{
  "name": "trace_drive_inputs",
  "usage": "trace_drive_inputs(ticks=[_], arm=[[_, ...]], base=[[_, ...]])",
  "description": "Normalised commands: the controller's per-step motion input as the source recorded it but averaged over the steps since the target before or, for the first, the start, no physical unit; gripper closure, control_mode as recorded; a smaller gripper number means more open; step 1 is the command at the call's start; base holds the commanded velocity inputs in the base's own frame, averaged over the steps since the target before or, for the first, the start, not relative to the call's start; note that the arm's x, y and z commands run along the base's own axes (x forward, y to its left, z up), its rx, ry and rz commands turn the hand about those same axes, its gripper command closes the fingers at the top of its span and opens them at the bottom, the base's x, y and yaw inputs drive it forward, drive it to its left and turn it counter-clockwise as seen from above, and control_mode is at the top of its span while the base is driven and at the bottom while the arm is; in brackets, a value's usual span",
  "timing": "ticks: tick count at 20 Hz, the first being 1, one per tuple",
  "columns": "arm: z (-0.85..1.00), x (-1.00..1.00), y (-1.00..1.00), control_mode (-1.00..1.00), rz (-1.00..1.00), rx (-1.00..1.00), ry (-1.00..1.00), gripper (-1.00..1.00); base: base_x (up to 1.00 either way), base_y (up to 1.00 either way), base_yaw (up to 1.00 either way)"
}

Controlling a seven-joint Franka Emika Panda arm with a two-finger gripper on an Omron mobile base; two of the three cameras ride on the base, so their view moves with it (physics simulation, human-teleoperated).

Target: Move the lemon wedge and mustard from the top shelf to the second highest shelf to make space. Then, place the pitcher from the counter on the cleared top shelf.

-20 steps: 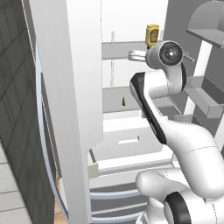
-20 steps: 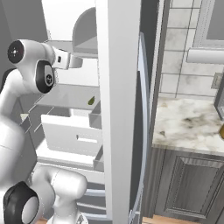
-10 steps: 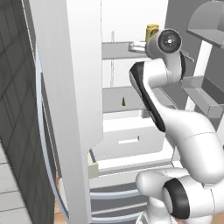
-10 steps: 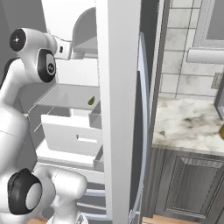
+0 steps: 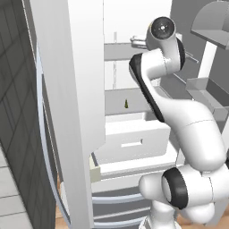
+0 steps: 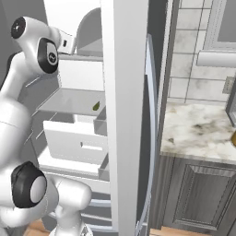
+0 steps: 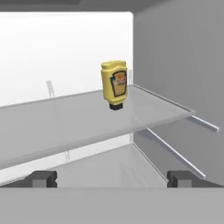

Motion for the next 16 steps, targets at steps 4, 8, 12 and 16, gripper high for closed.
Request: trace_drive_inputs(ticks=[4,8,12,16], arm=[[0.0,0.2,-0.22,-1.0,-0.11,0.0,0.06,-1.0],[0.0,0.21,-0.29,-1.0,-0.09,0.0,0.06,-1.0],[0.0,0.25,-0.25,-1.0,-0.07,0.0,0.02,-1.0],[0.0,0.24,-0.13,-1.0,-0.04,0.0,0.0,-1.0]], base=[[0.0,0.0,0.0],[0.0,0.0,0.0],[0.0,0.0,0.0],[0.0,0.0,0.0]])
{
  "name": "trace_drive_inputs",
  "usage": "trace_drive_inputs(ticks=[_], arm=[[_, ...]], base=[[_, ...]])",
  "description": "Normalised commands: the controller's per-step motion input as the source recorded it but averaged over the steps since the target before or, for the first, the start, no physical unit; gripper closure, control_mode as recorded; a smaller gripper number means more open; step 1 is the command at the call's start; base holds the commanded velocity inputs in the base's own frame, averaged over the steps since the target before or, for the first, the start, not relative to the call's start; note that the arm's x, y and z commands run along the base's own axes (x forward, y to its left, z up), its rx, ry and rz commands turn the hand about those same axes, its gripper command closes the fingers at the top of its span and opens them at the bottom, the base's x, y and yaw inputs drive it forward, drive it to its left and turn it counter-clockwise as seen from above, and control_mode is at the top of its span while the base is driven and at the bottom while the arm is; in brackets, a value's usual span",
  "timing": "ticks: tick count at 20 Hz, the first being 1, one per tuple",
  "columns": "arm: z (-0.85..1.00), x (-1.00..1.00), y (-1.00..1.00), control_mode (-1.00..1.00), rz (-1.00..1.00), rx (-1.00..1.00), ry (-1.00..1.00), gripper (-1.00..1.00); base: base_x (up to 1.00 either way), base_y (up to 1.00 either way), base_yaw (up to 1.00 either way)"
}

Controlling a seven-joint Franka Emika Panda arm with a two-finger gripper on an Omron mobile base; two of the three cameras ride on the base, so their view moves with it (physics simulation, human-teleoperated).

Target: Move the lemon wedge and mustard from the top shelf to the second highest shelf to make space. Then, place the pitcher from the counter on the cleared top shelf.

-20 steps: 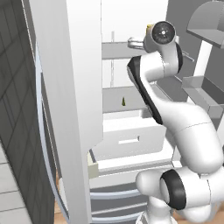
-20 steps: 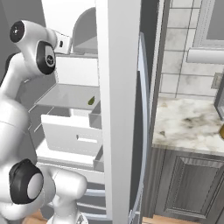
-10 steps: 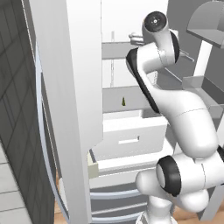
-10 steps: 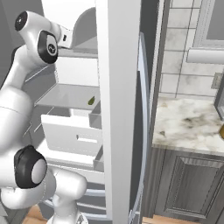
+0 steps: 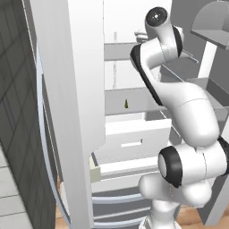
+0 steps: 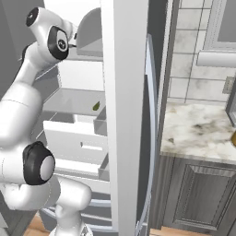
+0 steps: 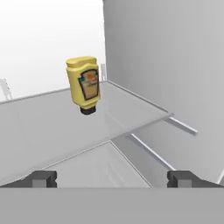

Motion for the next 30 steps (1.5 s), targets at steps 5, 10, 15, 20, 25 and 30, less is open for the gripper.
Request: trace_drive_inputs(ticks=[5,10,15,20,25,30], arm=[[0.0,0.19,-0.13,-1.0,-0.03,0.0,0.0,-1.0],[0.0,0.19,-0.16,-1.0,-0.03,-0.01,0.0,-1.0],[0.0,0.27,-0.09,-1.0,-0.03,0.0,0.0,-1.0],[0.0,0.29,-0.1,-1.0,-0.02,0.0,0.0,-1.0],[0.0,0.26,-0.02,-1.0,0.0,0.0,0.0,-1.0],[0.0,0.29,0.0,-1.0,0.0,0.0,0.0,-1.0]], base=[[0.0,0.0,0.0],[0.0,0.0,0.0],[0.0,0.0,0.0],[0.0,0.0,0.0],[0.0,0.0,0.0],[0.0,0.0,0.0]])
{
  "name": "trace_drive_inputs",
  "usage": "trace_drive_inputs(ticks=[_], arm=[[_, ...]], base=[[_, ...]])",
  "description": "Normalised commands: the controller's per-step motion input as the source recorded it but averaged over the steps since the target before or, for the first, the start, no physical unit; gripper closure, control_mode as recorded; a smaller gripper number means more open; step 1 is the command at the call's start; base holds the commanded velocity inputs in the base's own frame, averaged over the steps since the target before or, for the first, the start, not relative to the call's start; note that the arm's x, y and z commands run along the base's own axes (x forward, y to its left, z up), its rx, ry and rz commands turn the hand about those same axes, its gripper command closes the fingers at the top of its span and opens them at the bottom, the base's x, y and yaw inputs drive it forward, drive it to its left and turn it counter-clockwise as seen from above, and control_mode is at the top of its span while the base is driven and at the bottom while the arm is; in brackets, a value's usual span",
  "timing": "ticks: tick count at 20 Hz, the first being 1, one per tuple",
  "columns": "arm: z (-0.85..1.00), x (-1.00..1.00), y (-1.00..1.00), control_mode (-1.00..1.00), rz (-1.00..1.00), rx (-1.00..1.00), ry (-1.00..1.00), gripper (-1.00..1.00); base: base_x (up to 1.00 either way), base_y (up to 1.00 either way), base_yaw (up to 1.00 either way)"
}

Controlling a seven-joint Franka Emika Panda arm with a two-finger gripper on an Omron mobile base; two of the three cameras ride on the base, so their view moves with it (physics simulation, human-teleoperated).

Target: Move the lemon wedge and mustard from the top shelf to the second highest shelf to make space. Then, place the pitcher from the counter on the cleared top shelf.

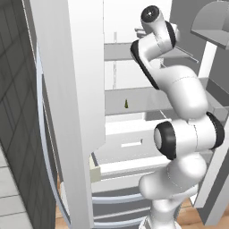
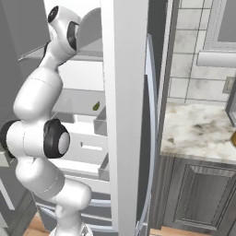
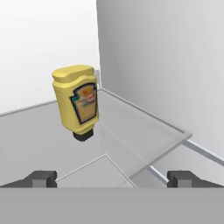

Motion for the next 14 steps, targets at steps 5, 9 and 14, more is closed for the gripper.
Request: trace_drive_inputs(ticks=[5,9,14], arm=[[0.0,0.25,0.0,-1.0,0.0,0.0,0.0,-1.0],[0.0,0.22,-0.01,-1.0,0.0,0.0,0.0,-1.0],[0.0,0.19,-0.03,-1.0,0.0,0.0,0.0,-1.0]], base=[[0.0,0.0,0.0],[0.0,0.0,0.0],[0.0,0.0,0.0]])
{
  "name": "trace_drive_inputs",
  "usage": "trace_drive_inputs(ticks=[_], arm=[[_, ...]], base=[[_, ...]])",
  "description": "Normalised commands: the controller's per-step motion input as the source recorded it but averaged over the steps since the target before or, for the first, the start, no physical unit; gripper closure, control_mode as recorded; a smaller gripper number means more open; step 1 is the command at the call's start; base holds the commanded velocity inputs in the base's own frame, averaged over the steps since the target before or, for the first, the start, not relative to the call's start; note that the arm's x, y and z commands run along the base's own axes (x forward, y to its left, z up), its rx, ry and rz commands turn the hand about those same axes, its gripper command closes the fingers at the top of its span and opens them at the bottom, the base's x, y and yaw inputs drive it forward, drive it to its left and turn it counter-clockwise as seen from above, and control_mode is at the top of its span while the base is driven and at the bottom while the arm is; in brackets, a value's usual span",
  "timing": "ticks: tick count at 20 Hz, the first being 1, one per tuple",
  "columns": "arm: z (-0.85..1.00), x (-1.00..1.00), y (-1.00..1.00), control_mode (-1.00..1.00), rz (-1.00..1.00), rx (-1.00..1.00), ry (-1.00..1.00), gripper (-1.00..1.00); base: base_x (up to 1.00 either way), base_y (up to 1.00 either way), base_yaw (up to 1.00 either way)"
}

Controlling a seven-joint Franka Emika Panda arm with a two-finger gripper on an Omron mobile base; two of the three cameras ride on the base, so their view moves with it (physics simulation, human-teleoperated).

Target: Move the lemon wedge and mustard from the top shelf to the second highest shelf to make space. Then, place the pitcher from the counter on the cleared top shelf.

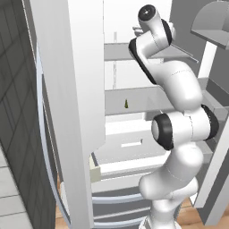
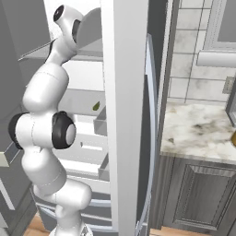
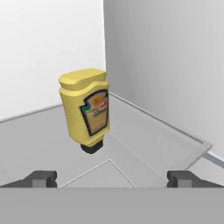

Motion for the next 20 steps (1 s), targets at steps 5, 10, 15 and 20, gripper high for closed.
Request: trace_drive_inputs(ticks=[5,10,15,20], arm=[[-0.02,0.16,-0.09,-1.0,-0.01,0.0,0.0,-1.0],[-0.04,0.16,-0.08,-1.0,-0.02,0.0,0.0,-1.0],[-0.05,0.2,-0.02,-1.0,-0.01,0.0,0.0,-1.0],[-0.05,0.21,0.0,-1.0,0.0,0.0,0.0,-1.0]], base=[[0.0,0.0,0.0],[0.0,0.0,0.0],[0.0,0.0,0.0],[0.0,0.0,0.0]])
